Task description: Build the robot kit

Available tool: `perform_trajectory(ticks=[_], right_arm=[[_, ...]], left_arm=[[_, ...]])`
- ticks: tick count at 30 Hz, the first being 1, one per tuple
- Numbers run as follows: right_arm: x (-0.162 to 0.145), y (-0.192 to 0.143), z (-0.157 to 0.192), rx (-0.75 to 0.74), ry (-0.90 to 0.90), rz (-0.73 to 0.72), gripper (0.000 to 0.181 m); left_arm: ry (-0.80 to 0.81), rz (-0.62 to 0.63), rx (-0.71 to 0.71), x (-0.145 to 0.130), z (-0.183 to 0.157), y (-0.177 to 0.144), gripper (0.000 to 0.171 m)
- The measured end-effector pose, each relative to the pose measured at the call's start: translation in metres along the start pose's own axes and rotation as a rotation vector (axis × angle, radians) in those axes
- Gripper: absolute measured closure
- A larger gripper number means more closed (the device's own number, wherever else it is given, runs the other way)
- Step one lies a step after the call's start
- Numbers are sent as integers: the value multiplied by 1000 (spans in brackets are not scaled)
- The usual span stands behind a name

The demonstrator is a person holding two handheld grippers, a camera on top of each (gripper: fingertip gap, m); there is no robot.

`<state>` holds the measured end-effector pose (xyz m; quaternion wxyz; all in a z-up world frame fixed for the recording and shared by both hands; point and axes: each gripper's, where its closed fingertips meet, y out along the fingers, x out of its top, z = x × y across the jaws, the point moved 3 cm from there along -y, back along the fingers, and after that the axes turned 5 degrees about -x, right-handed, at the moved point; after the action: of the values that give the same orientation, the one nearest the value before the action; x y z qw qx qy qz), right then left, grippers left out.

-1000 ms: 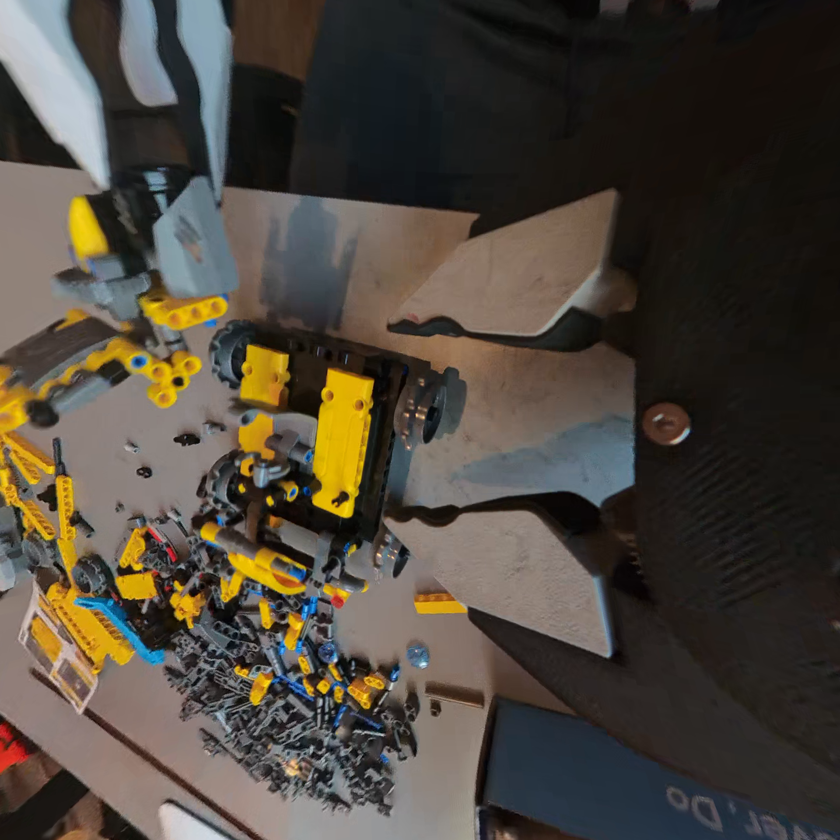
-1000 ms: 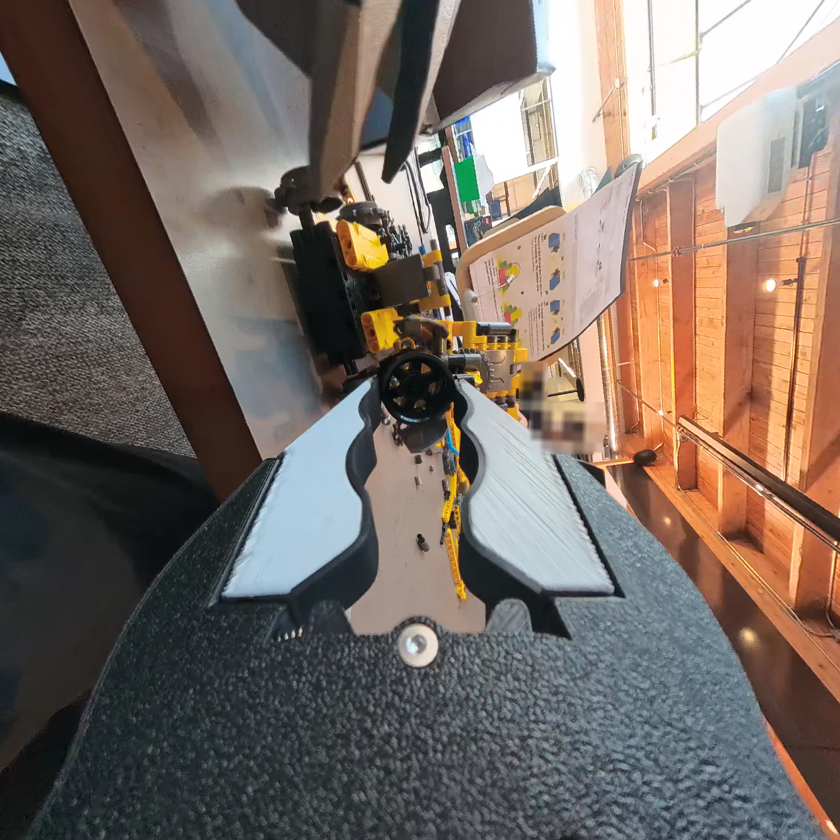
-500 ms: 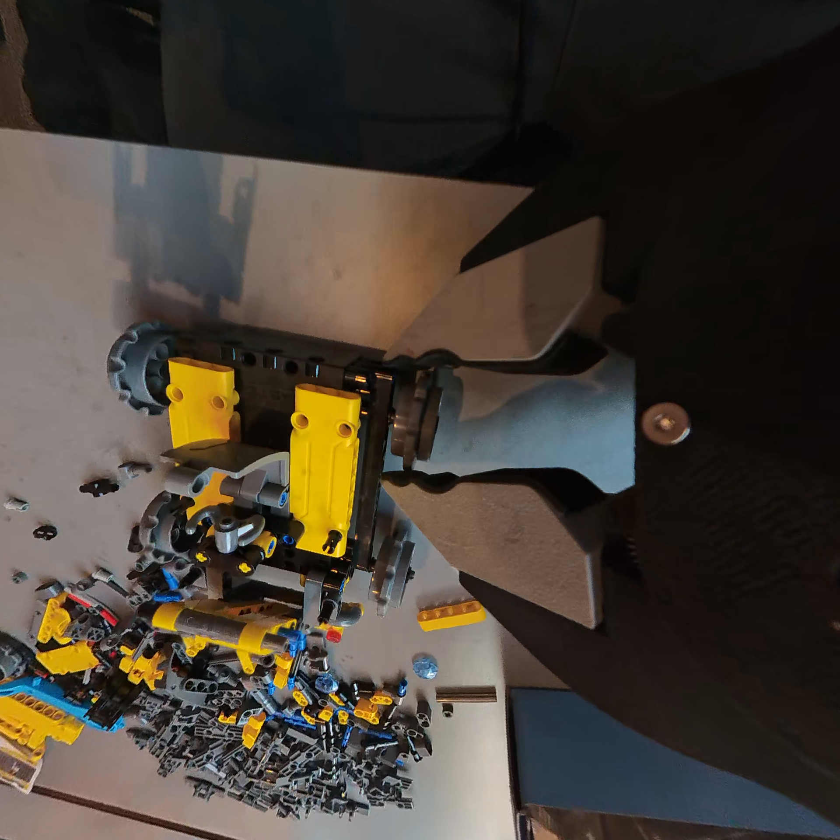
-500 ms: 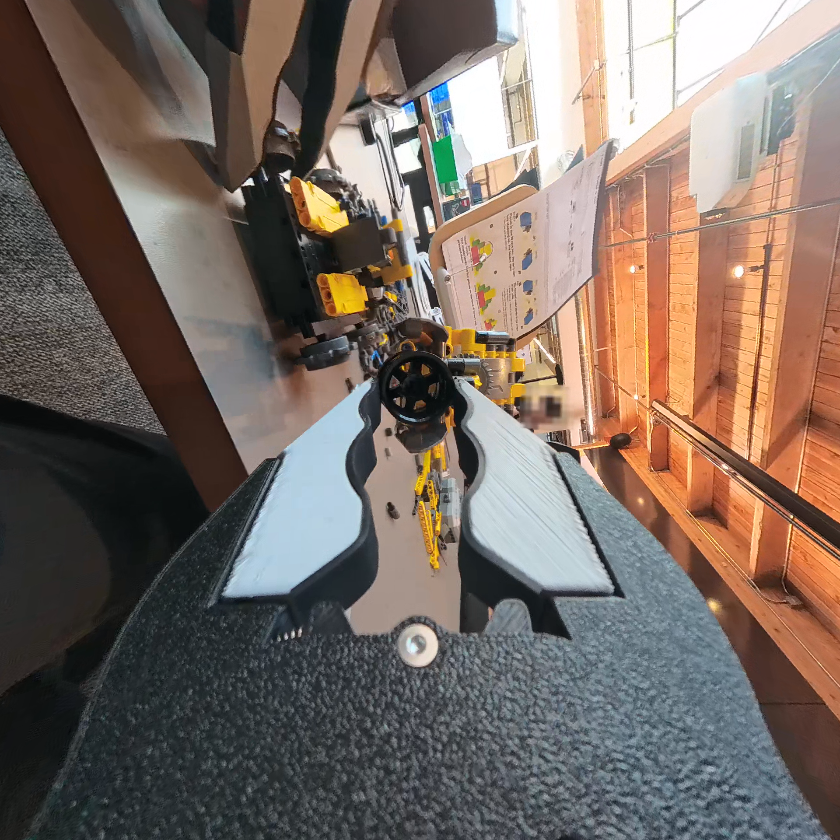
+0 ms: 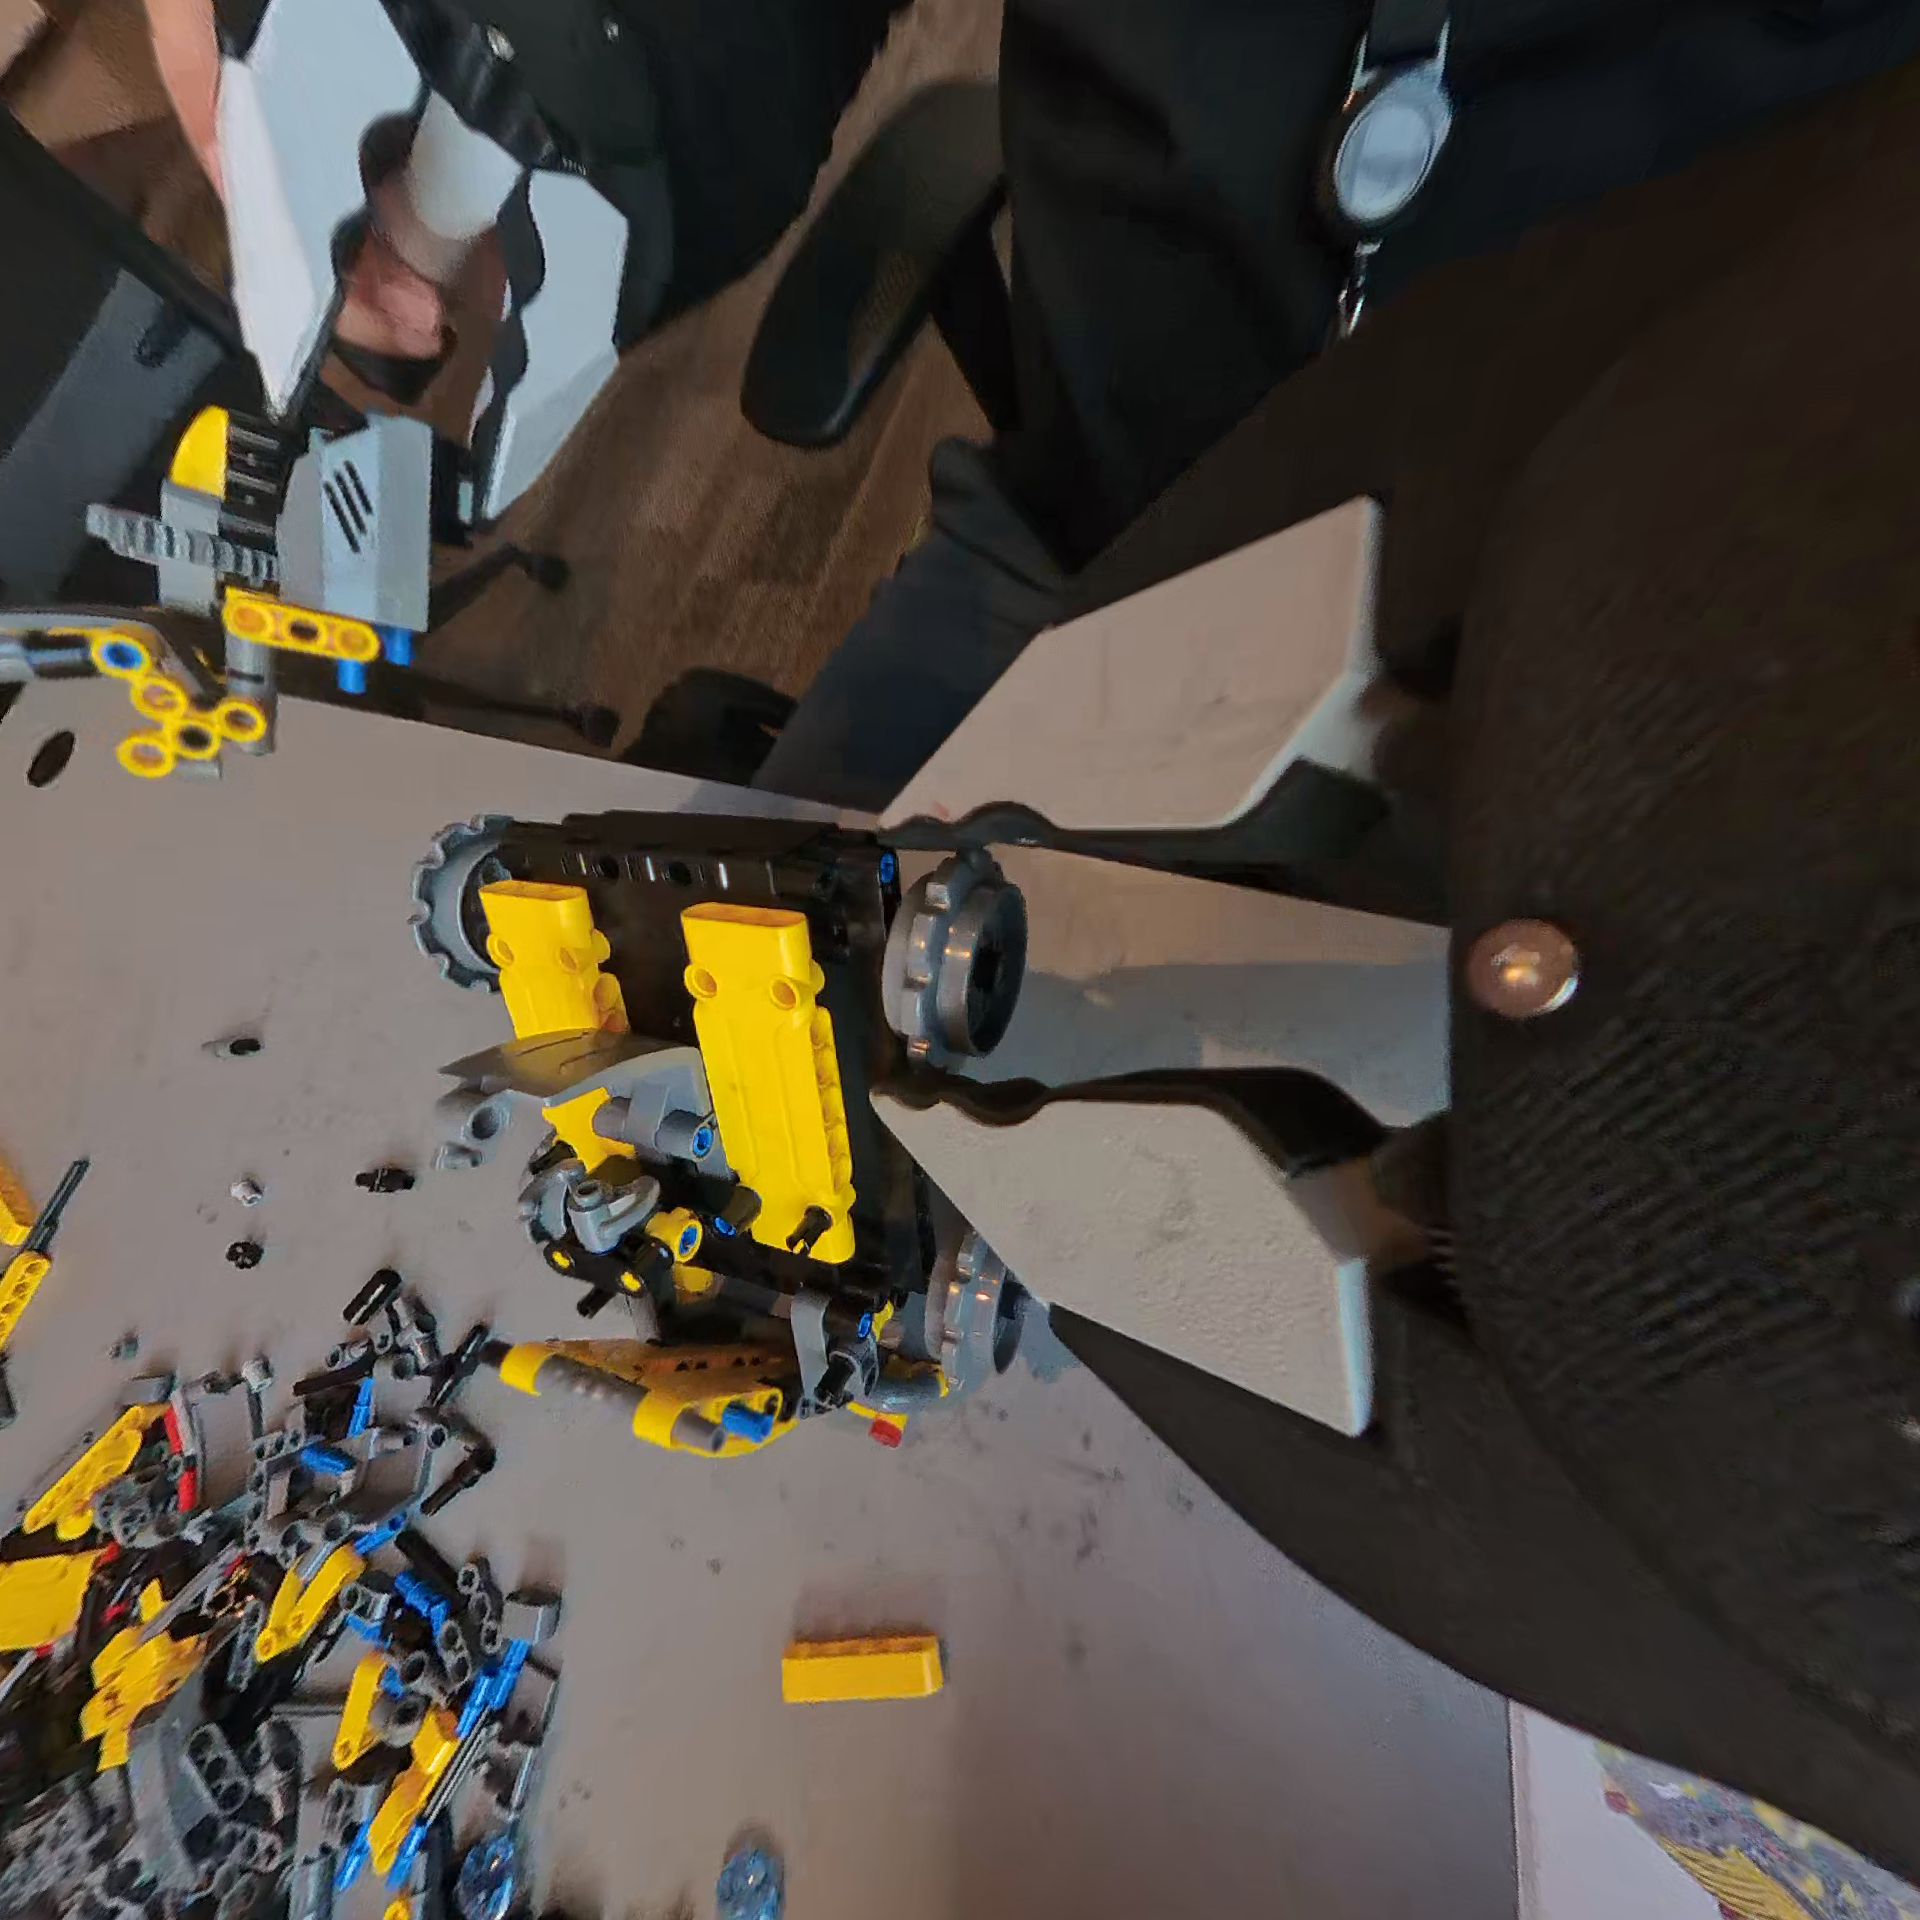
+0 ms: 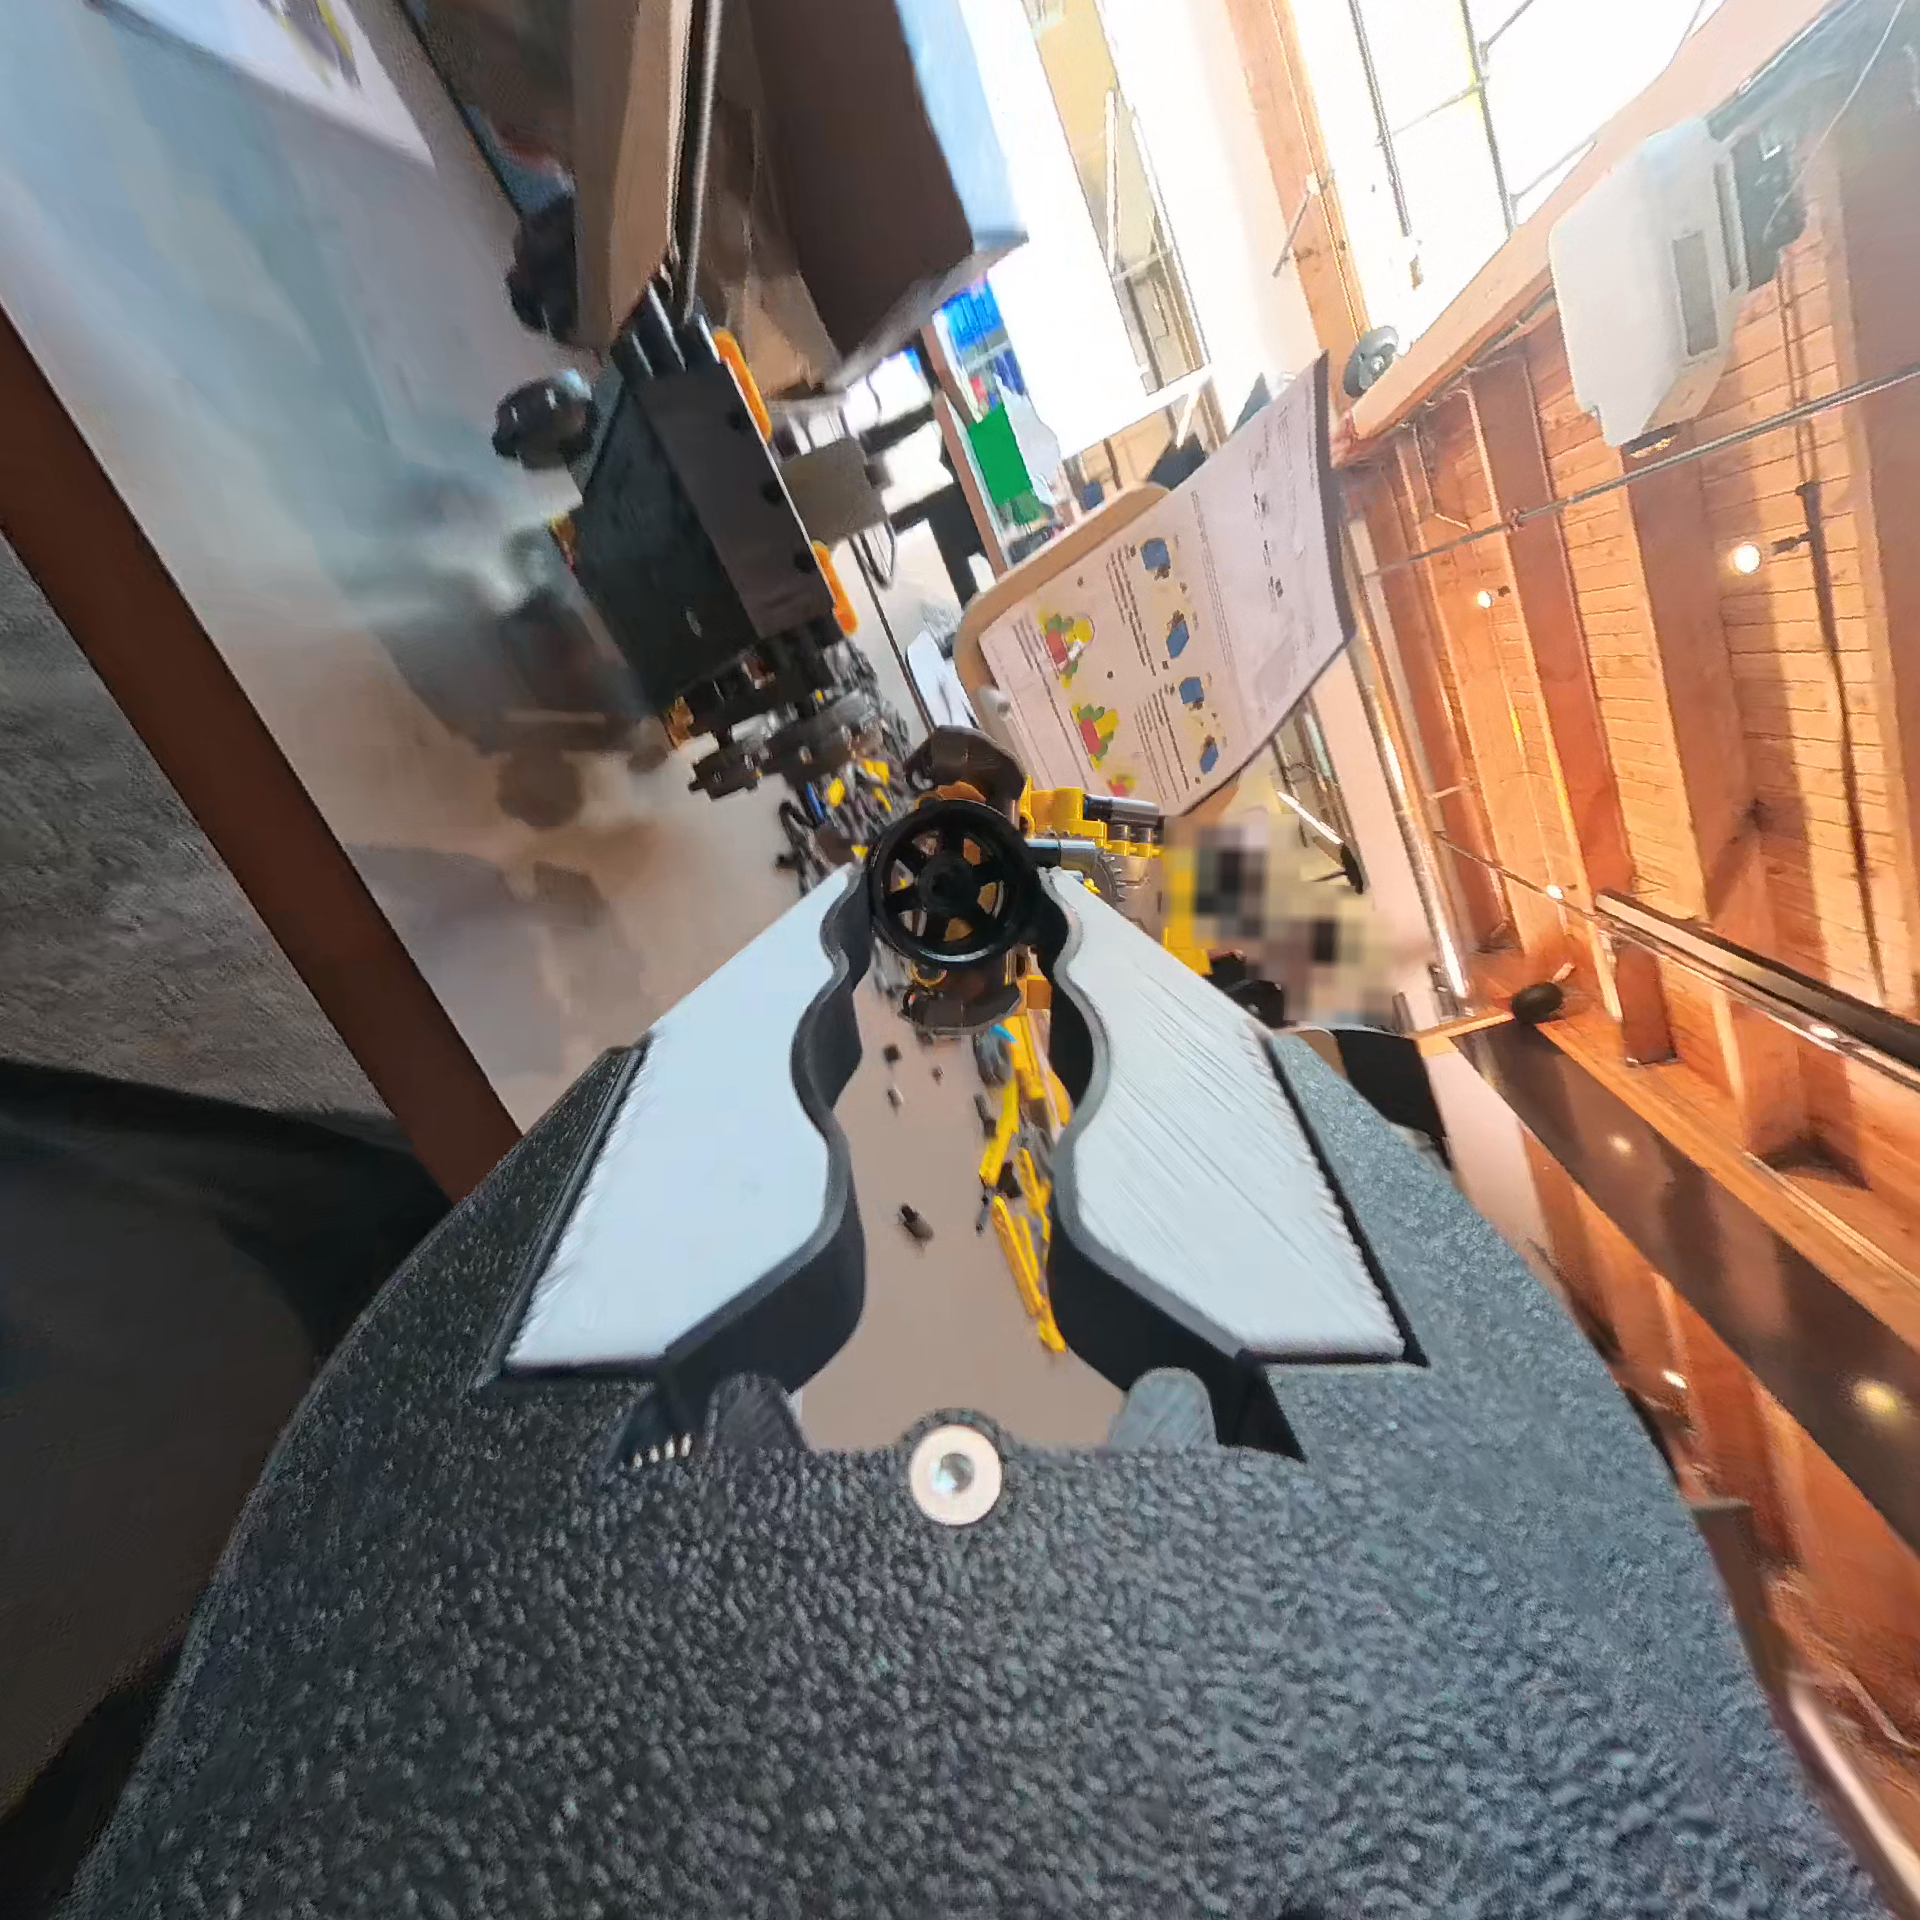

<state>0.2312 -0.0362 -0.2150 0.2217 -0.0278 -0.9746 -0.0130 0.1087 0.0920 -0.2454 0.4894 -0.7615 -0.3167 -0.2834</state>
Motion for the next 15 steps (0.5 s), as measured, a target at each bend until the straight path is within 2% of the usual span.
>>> perform_trajectory(ticks=[3,9,15], right_arm=[[16,2,-10,50,107,-64,152],[35,23,-35,155,286,-181,152],[49,51,-40,270,406,-256,152]], left_arm=[[-41,30,-73,2,-2,-7,132],[-205,9,-276,17,-3,-26,133],[-332,-51,-361,25,19,-38,134]])
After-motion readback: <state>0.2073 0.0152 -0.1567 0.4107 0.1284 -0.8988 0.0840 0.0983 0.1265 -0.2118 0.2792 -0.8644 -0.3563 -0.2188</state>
